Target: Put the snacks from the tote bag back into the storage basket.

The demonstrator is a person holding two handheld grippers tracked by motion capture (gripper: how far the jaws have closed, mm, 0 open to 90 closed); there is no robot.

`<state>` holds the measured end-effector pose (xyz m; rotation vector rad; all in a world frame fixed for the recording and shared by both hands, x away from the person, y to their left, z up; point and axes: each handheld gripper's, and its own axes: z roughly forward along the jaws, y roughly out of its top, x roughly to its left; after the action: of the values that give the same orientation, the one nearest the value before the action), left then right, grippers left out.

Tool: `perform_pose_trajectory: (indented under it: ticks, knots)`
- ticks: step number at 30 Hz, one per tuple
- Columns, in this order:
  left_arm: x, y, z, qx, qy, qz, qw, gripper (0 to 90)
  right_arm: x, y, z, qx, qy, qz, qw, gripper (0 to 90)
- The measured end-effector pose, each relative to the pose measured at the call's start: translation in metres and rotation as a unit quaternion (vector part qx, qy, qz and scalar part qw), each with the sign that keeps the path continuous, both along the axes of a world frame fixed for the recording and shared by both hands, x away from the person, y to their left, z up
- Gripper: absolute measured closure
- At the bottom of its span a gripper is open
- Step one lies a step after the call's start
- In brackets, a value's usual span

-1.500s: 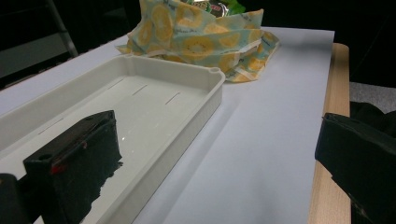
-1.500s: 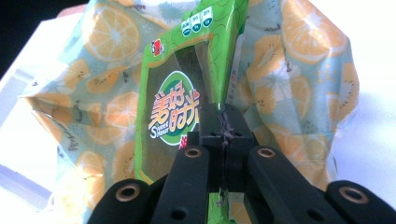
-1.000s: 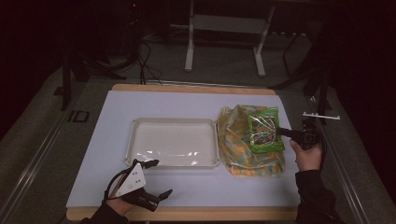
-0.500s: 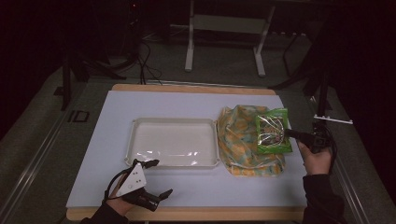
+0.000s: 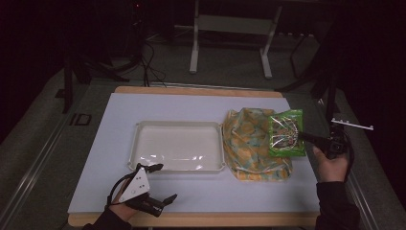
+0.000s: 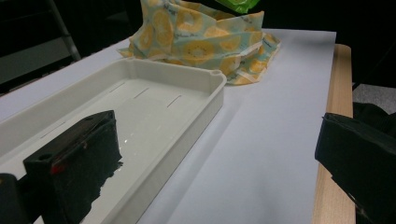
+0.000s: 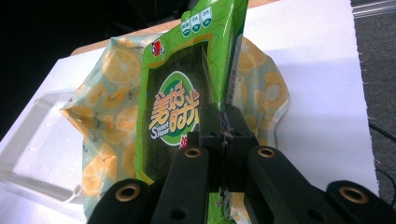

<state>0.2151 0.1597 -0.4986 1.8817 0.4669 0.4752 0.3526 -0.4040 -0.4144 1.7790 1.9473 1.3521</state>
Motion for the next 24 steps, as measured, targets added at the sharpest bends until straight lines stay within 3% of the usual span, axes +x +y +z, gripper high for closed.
perform_pose_trajectory:
  ticks: [24]
  knots:
    - [0.0,0.0,0.0,0.002,0.0,0.002,1.0,0.4,-0.006,0.018,0.038,0.009,-0.037,0.016,0.9991,89.0]
